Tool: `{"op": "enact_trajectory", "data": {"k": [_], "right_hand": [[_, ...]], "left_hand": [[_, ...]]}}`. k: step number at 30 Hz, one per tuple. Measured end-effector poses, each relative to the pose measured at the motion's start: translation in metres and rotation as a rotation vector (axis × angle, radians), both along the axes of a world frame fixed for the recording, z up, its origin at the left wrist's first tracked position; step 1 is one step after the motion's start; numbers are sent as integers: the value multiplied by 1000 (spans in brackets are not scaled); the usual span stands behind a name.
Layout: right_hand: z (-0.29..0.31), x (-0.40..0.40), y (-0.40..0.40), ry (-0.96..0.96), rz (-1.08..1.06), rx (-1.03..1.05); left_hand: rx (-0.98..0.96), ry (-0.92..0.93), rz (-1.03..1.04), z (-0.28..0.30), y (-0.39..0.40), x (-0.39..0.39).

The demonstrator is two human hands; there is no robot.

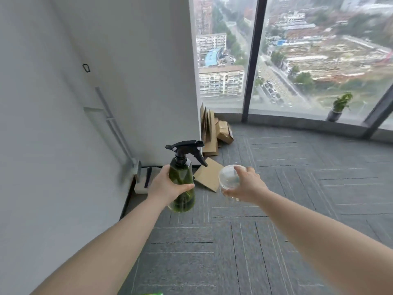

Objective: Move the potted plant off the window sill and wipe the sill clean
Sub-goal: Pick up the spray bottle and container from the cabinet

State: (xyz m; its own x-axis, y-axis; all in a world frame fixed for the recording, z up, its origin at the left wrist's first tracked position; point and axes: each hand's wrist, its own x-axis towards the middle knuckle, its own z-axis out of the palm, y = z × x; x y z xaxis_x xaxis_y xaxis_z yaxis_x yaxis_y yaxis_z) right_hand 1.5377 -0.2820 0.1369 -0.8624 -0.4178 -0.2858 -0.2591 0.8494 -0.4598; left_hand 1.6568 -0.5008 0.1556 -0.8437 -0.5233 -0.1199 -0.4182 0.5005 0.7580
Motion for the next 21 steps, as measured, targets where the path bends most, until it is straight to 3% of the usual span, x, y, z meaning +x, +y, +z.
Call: {"op": "enact_trajectory", "data": {"k": [10,21], "right_hand": [[-8,-176,97,26,-361,24],[-13,-434,214,-4,-471,11]], "left_hand": [[61,-14,-315,-6,53,-259],[13,-80,-363,-4,171,-534]]}}
